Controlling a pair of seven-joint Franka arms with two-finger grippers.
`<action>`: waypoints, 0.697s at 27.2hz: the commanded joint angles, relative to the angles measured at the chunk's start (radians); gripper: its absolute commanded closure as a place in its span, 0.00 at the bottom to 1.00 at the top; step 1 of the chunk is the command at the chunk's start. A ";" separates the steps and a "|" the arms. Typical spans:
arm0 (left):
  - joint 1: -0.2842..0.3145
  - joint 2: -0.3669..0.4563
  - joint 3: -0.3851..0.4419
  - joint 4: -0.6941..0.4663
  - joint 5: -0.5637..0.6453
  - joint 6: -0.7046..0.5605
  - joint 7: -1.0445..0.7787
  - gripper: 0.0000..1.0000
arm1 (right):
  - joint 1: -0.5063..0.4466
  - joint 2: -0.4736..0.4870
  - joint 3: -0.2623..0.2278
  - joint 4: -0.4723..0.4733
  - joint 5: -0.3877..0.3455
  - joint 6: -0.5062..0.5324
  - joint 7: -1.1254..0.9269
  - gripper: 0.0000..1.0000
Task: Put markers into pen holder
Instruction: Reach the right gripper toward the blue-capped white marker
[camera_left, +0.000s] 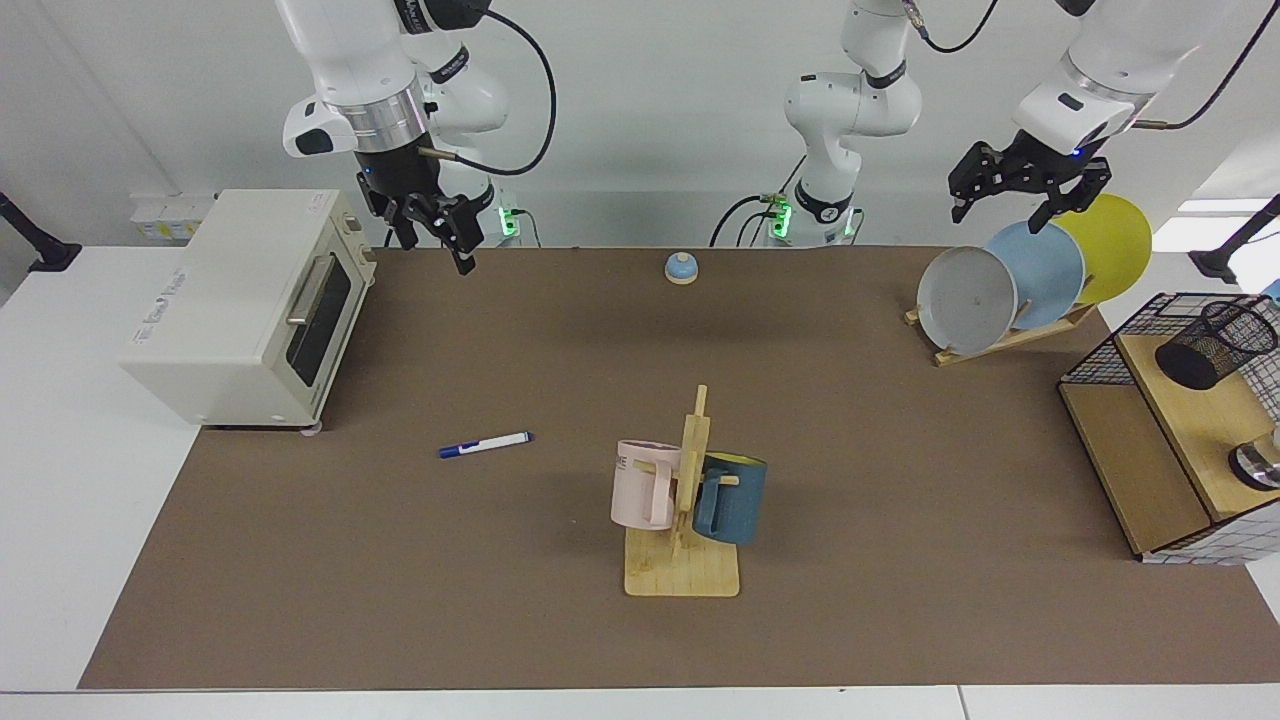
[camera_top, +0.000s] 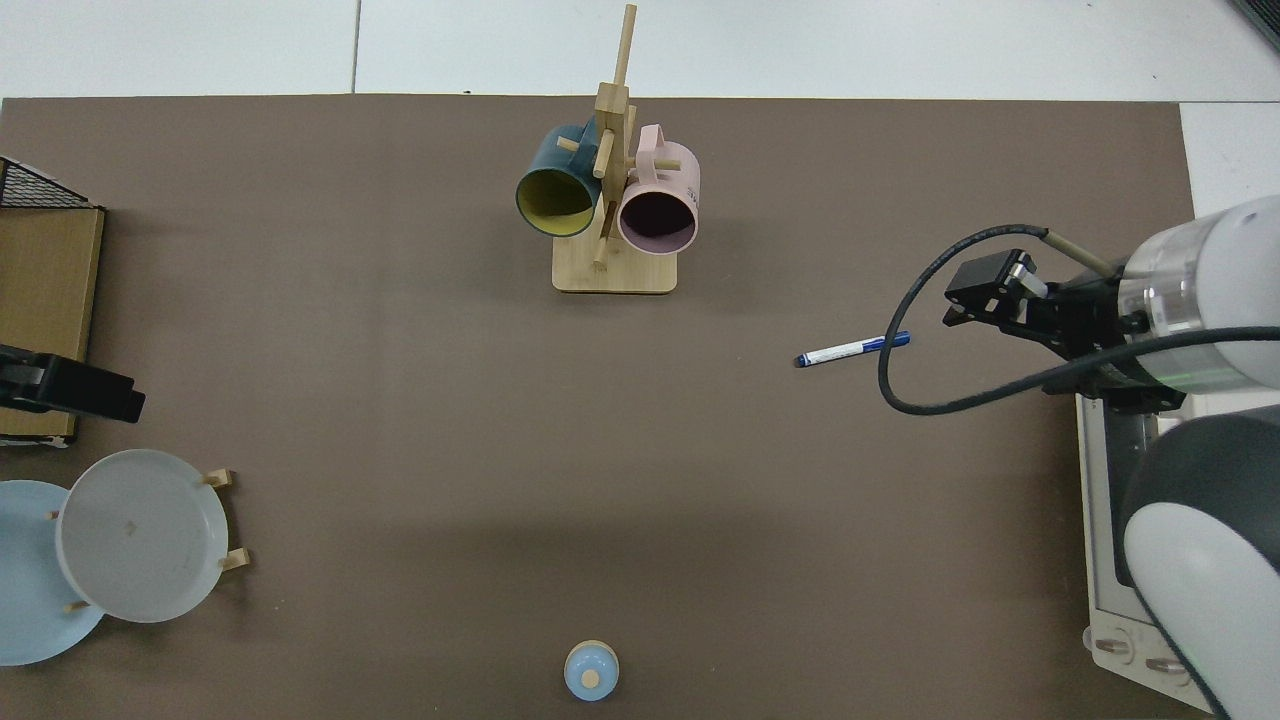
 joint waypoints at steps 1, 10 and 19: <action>-0.008 -0.026 0.003 -0.022 0.001 -0.014 -0.016 0.00 | -0.012 0.020 0.003 -0.049 0.018 0.063 0.217 0.01; -0.008 -0.028 0.005 -0.025 0.001 -0.022 -0.016 0.00 | -0.001 0.081 0.003 -0.125 0.001 0.146 0.483 0.01; -0.008 -0.028 0.005 -0.021 0.003 -0.020 -0.013 0.00 | -0.021 0.222 0.000 -0.126 -0.050 0.258 0.619 0.01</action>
